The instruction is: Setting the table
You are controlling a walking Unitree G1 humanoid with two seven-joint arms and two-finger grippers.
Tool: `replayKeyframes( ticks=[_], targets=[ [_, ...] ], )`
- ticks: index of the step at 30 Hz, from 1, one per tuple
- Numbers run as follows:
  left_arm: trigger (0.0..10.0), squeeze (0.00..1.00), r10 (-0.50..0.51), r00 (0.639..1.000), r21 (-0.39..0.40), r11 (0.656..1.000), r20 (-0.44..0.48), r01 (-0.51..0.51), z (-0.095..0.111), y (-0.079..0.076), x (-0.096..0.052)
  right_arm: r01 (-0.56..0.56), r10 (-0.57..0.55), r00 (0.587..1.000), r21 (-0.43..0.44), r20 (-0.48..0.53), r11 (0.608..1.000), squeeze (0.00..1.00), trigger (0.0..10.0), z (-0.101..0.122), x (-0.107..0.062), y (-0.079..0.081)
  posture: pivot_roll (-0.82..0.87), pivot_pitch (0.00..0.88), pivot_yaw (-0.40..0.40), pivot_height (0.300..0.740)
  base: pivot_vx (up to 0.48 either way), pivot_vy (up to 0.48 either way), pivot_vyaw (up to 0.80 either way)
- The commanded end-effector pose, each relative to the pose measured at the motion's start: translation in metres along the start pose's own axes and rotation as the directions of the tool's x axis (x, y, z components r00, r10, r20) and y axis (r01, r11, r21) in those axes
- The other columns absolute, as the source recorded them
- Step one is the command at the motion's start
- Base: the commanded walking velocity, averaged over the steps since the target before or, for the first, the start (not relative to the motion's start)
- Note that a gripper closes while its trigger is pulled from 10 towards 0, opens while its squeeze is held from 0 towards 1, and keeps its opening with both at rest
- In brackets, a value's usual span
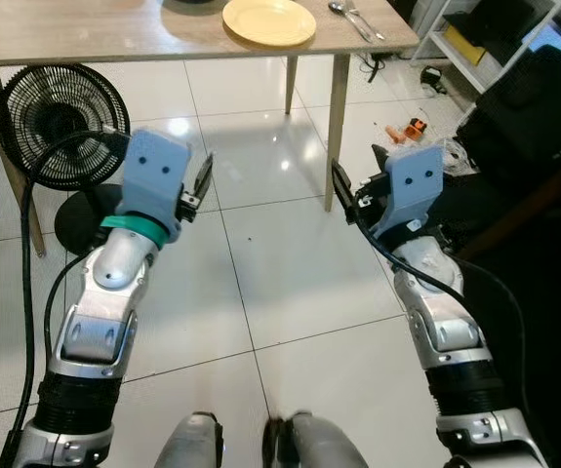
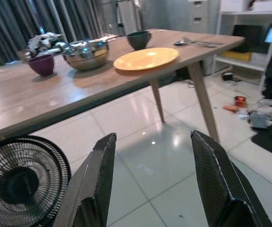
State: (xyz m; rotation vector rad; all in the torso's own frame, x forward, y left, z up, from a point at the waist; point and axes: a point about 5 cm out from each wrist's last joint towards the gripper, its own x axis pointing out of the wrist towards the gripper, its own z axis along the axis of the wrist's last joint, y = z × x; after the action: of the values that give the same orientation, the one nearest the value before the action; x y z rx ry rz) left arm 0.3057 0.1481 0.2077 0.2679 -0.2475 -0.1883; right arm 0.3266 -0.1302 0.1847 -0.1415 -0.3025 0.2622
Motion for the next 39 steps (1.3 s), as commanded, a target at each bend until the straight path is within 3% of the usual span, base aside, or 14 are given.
replayKeyframes(
  ticks=[1, 14, 26, 28, 31, 39],
  targets=[
    [10.0, 0.0, -0.02, 1.0, -0.018, 1.0, -0.008, 0.02, -0.001, -0.007, -0.001, 0.033, -0.033, 0.999, 0.007, -0.024, 0.999, 0.0, 10.0, -0.004, -0.001, -0.007, 0.1, 0.068, -0.053, 0.74, 0.469, 0.0, 0.0],
    [10.0, 0.0, -0.012, 1.0, -0.027, 1.0, -0.012, 0.012, 0.001, -0.009, -0.002, 0.015, -0.015, 1.0, 0.009, -0.019, 1.0, 0.0, 10.0, -0.004, 0.001, -0.004, 0.1, 0.061, -0.059, 0.74, 0.469, 0.0, 0.62],
    [10.0, 0.0, -0.006, 1.0, -0.03, 1.0, -0.011, 0.006, 0.002, -0.009, -0.001, 0.025, -0.024, 0.999, 0.018, -0.026, 1.0, 0.0, 10.0, -0.005, 0.005, -0.004, 0.11, 0.046, -0.059, 0.74, 0.469, 0.0, 0.0],
    [10.0, 0.0, -0.006, 1.0, -0.033, 0.999, -0.008, 0.006, 0.003, -0.01, 0.001, 0.1, -0.097, 0.993, 0.043, -0.061, 0.994, 0.0, 10.0, -0.008, 0.008, -0.013, 0.11, 0.042, -0.056, 0.74, 0.469, 0.0, 0.0],
    [10.0, 0.0, -0.007, 1.0, -0.034, 0.999, -0.006, 0.007, 0.004, -0.01, 0.002, 0.116, -0.112, 0.992, 0.055, -0.064, 0.992, 0.0, 10.0, -0.008, 0.008, -0.015, 0.11, 0.039, -0.053, 0.74, 0.469, 0.0, 0.0],
    [10.0, 0.0, -0.014, 1.0, -0.035, 0.999, 0.0, 0.014, 0.005, -0.01, 0.004, 0.153, -0.148, 0.987, 0.084, -0.068, 0.985, 0.0, 10.0, -0.007, 0.01, -0.023, 0.1, 0.038, -0.046, 0.74, 0.469, 0.0, -0.62]
  ],
)
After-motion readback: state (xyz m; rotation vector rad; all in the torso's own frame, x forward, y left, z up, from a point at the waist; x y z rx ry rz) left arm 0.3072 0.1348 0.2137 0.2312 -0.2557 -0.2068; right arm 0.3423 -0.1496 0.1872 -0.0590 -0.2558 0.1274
